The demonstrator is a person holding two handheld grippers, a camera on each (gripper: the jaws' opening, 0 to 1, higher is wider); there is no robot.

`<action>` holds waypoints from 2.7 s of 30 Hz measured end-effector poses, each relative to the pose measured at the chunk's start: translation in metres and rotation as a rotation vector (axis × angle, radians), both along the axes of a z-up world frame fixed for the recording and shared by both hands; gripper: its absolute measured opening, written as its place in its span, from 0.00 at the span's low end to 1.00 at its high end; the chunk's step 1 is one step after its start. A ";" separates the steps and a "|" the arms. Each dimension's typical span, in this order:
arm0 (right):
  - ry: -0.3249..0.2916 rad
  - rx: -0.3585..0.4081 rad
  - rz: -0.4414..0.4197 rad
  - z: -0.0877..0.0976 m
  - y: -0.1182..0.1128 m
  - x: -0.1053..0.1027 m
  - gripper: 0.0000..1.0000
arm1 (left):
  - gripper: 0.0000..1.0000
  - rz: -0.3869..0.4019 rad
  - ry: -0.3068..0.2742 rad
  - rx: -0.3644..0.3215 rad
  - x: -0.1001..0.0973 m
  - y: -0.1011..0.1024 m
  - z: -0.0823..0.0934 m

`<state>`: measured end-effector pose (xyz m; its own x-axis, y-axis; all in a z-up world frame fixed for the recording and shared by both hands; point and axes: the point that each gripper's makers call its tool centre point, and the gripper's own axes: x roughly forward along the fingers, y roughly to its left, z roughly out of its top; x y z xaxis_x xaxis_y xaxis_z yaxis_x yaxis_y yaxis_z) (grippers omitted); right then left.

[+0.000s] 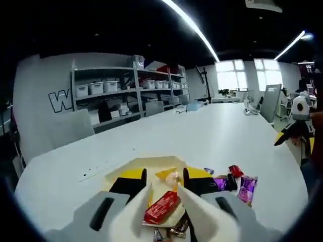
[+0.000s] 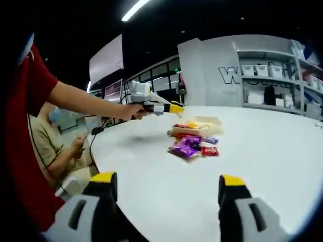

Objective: Place the target food into the container with the food tongs after gripping and lifting it, then release it inside without dropping or visibly crushing the food.

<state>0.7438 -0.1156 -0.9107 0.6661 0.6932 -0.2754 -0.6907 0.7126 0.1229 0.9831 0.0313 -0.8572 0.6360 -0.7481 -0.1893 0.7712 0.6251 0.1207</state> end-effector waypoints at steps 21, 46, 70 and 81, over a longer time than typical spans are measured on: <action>-0.002 -0.014 0.012 -0.001 0.004 -0.004 0.80 | 0.28 0.073 0.082 0.020 -0.024 0.045 -0.034; 0.004 -0.053 0.029 -0.004 0.008 -0.004 0.79 | 0.27 0.125 0.145 0.055 -0.019 0.052 -0.068; -0.002 -0.069 0.058 -0.003 0.017 -0.012 0.76 | 0.28 0.177 0.110 0.001 -0.024 0.060 -0.058; 0.005 -0.082 0.033 -0.005 0.010 -0.009 0.75 | 0.26 0.188 0.106 -0.005 -0.012 0.050 -0.062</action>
<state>0.7343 -0.1059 -0.9157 0.6416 0.6897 -0.3356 -0.7135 0.6973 0.0689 0.9713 0.0814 -0.9191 0.7410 -0.6195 -0.2592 0.6494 0.7593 0.0416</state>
